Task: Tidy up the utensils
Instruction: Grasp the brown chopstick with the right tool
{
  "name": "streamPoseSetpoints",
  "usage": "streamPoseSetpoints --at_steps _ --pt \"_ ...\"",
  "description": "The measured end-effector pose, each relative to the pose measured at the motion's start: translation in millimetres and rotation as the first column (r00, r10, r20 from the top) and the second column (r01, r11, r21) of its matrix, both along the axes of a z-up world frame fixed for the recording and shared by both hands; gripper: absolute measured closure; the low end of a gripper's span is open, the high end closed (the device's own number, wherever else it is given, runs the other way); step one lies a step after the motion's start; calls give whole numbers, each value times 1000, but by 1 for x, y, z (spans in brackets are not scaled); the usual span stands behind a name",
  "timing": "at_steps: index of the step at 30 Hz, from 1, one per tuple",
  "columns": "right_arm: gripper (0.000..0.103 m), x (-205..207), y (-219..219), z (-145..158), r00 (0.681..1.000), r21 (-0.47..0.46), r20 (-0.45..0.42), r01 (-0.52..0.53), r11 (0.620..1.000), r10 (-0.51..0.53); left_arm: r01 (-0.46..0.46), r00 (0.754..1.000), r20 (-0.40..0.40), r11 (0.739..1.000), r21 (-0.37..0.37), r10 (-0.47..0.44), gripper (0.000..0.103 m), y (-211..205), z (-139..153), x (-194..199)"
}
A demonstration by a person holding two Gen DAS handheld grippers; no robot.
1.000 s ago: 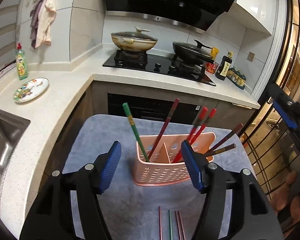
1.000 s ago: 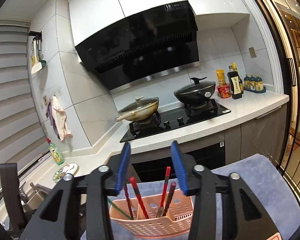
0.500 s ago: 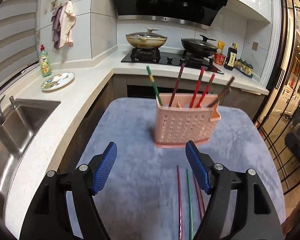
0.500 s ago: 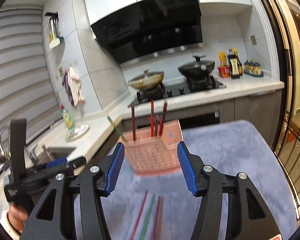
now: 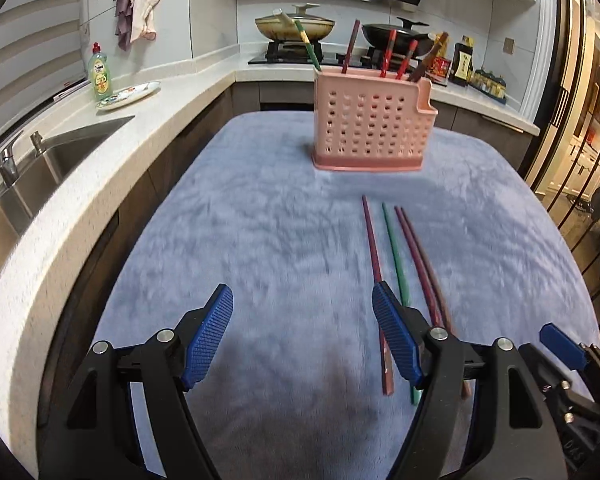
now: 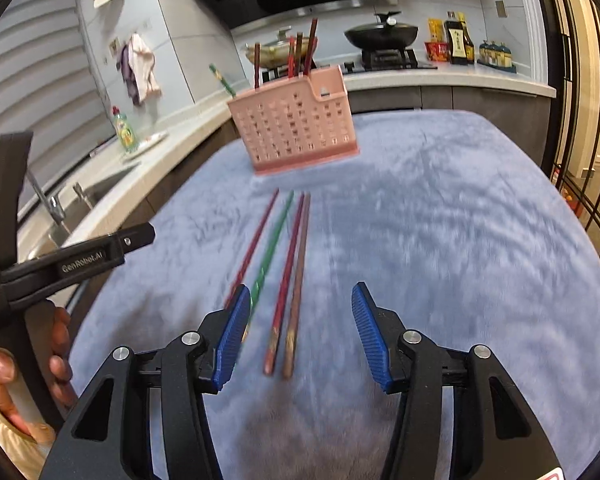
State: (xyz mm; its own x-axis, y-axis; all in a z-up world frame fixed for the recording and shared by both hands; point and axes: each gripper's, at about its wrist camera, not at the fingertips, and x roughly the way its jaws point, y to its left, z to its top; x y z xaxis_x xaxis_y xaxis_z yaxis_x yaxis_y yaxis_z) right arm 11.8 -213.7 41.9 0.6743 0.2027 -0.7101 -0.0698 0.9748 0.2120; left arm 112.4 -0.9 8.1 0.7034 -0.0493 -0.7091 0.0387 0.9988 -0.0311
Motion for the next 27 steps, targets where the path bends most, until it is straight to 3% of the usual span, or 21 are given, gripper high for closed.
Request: streamPoseSetpoints --at_steps 13,27 --pt "84 -1 15 -44 995 -19 -97 -10 1000 8 32 998 -55 999 7 -32 34 -15 -37 -24" --pt "84 12 21 -51 994 -23 -114 -3 1000 1 70 993 -94 997 -19 -72 33 -25 -53 -25"
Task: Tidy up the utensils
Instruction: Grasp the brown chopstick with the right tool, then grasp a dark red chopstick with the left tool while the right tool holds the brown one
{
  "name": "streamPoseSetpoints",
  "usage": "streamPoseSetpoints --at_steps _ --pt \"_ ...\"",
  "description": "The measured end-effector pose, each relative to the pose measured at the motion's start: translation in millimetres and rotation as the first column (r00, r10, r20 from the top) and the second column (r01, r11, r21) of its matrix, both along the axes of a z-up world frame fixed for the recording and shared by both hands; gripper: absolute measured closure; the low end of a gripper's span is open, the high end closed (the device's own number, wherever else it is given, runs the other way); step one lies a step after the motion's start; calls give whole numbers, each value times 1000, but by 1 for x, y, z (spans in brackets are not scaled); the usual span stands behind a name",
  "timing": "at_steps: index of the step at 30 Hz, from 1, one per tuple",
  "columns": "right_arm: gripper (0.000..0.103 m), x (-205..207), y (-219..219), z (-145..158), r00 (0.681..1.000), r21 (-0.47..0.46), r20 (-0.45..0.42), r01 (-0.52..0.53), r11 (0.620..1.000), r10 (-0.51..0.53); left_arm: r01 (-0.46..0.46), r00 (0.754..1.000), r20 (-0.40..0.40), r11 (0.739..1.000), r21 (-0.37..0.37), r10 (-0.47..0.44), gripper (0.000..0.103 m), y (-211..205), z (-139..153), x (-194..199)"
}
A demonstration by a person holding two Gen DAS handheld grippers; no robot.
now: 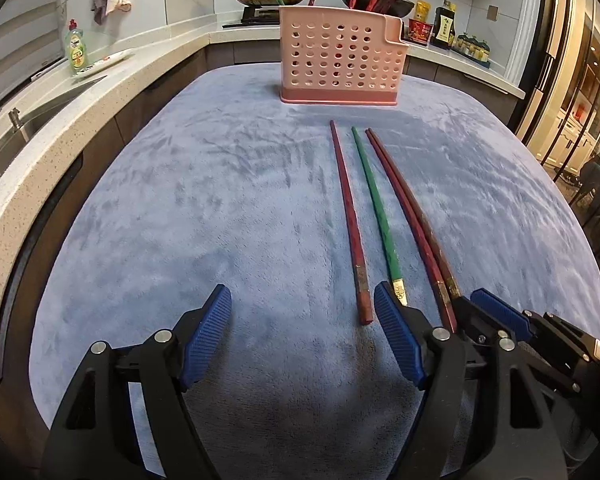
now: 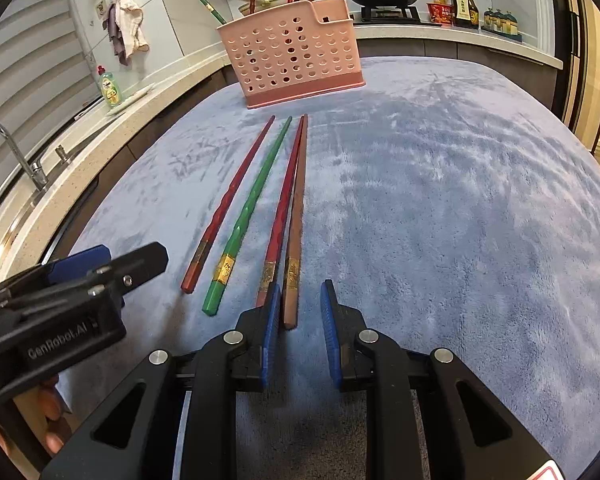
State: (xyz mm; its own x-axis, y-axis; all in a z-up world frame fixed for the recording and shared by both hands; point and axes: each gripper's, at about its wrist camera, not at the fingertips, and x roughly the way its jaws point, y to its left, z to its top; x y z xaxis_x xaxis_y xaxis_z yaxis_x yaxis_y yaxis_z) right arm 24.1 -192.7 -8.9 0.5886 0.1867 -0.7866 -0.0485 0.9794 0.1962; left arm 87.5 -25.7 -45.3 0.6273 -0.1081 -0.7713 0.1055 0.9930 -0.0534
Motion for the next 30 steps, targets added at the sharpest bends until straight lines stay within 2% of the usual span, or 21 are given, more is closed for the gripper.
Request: streamPoseSetpoints --at_steps 3,6,16,18,20,24,27,30 --pt "86 4 1 -1 1000 -8 -2 6 1000 -6 8 1000 -5 1000 6 -8 33 -3 -2 1" --pt "96 5 -3 -2 1000 -9 -6 22 1000 -22 17 1000 -6 1000 8 -17 33 -7 -4 1" --pt "96 -5 -25 0 998 41 -18 63 997 -62 27 999 -23 1000 14 -27 33 -16 -12 6" --pt "96 -6 -25 0 998 42 -18 63 997 -62 26 999 -31 1000 13 -26 38 -18 -15 8" --pt "96 -7 -25 -1 998 43 -18 62 997 -62 29 998 -48 1000 6 -29 47 -18 -19 10" --pt "96 -7 -25 -1 998 43 -17 61 997 -61 22 999 -41 999 26 -21 51 -21 -23 11" --pt "96 -7 -25 -1 998 44 -17 60 997 -60 25 999 -37 999 32 -24 62 -21 -23 12" --pt "96 -9 -25 0 998 43 -15 59 997 -58 33 999 -40 999 23 -32 80 -21 -21 12"
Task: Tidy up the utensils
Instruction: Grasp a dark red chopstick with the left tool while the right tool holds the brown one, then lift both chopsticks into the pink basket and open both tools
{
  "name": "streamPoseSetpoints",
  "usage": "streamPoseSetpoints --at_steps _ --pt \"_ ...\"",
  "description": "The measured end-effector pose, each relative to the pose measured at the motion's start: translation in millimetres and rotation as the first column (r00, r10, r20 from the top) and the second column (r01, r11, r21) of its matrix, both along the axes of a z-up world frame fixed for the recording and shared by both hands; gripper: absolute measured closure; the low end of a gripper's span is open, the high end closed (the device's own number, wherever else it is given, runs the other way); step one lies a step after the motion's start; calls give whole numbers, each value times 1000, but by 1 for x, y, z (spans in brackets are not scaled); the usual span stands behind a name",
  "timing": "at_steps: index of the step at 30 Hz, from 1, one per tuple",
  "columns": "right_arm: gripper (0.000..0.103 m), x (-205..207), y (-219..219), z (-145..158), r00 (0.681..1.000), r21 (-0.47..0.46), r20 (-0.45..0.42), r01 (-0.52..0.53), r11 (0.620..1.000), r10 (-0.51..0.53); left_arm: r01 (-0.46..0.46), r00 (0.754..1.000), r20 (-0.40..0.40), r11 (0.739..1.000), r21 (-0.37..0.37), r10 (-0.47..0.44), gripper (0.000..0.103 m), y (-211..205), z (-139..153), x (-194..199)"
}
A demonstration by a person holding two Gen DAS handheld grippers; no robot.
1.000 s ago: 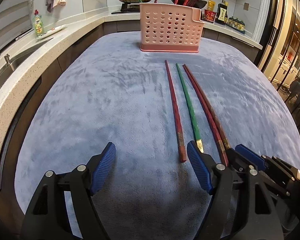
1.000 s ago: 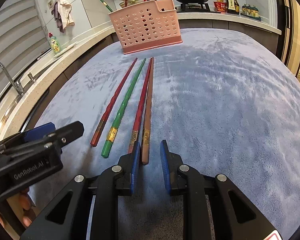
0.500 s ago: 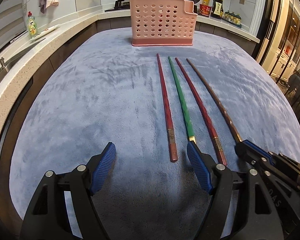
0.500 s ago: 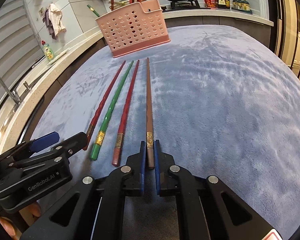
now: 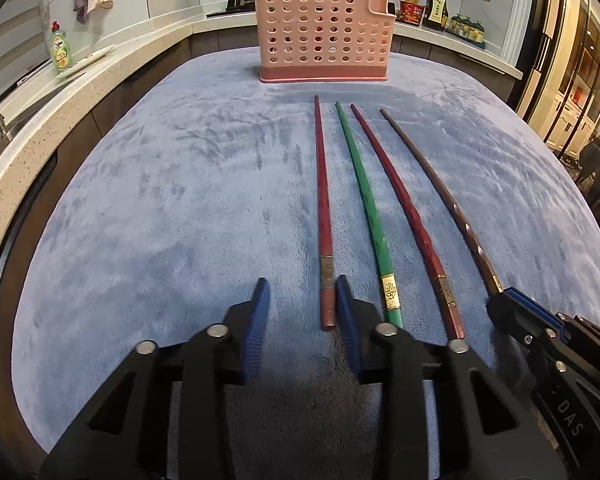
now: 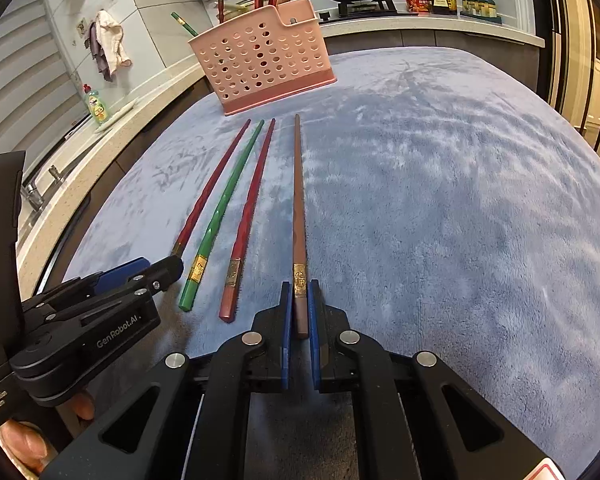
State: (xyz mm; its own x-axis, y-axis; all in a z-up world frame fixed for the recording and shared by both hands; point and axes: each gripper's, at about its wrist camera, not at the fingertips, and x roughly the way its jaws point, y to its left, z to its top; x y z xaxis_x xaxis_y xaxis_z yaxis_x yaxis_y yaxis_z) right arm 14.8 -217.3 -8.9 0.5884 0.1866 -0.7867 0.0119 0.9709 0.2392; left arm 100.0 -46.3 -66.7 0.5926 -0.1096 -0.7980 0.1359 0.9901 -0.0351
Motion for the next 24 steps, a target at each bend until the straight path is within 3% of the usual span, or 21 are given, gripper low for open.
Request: streamPoseSetpoints --at_steps 2,11,24 --pt "96 -2 0 2 1000 4 2 0 1000 0 3 1000 -6 1000 -12 -3 94 2 1 1" --pt "96 -9 -7 40 997 24 82 13 1000 -15 -8 1000 3 996 -84 9 96 15 24 -5" --pt "96 13 -33 141 952 57 298 54 997 -69 -18 983 175 985 -171 48 96 45 126 6"
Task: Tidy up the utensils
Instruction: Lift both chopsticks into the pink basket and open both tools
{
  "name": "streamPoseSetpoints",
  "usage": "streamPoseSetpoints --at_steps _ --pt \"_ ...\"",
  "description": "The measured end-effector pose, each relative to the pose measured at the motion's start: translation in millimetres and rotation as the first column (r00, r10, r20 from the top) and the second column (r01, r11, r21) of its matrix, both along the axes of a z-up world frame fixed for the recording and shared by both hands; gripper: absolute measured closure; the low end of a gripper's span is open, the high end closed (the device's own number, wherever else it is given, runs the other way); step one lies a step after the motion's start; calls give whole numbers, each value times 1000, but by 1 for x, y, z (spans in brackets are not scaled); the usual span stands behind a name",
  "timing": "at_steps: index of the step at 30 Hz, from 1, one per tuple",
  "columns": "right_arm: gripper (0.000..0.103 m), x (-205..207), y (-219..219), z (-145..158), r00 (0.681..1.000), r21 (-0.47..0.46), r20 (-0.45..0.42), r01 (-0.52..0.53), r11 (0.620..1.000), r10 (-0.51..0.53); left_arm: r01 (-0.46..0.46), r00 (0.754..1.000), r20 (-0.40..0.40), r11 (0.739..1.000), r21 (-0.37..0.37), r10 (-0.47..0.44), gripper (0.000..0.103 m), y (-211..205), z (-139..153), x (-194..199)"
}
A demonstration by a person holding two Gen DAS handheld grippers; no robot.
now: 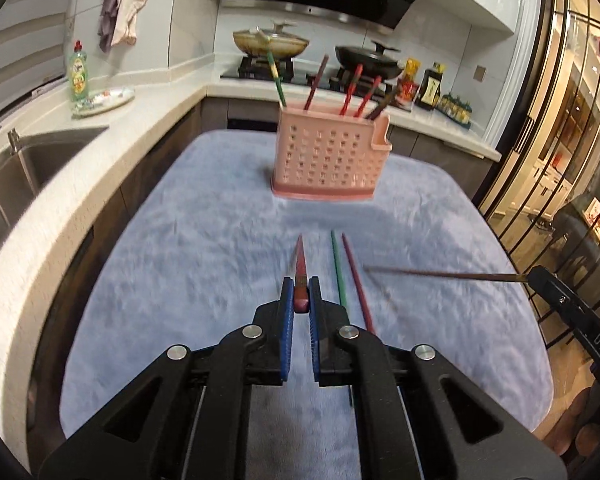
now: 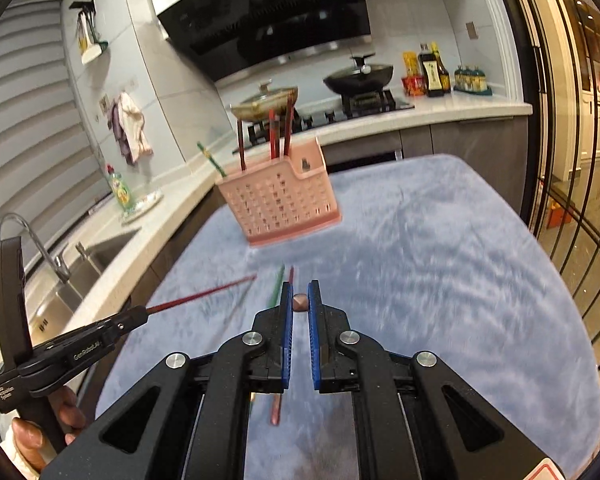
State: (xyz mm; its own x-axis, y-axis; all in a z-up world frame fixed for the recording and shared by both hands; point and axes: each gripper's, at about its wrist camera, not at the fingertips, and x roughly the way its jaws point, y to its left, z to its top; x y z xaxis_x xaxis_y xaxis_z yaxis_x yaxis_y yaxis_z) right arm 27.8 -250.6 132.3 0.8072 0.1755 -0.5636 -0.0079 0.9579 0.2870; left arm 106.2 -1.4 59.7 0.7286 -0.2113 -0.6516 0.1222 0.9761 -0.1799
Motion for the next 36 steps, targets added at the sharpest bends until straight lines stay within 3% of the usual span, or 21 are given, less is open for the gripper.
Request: streamPoseSetpoints --at_steps 17,27,32,36 --pt "96 88 -1 92 983 64 184 -5 998 -6 -14 982 189 1000 -26 19 96 3 110 82" --pt "96 173 3 151 949 98 312 18 995 -48 -53 928 365 997 -53 69 96 1 183 137" --pt "96 216 11 155 944 96 324 35 995 -64 -72 909 409 997 -37 80 96 -6 196 175" --pt "96 243 22 140 953 70 299 26 997 -46 -74 910 406 997 -24 77 96 -11 187 199"
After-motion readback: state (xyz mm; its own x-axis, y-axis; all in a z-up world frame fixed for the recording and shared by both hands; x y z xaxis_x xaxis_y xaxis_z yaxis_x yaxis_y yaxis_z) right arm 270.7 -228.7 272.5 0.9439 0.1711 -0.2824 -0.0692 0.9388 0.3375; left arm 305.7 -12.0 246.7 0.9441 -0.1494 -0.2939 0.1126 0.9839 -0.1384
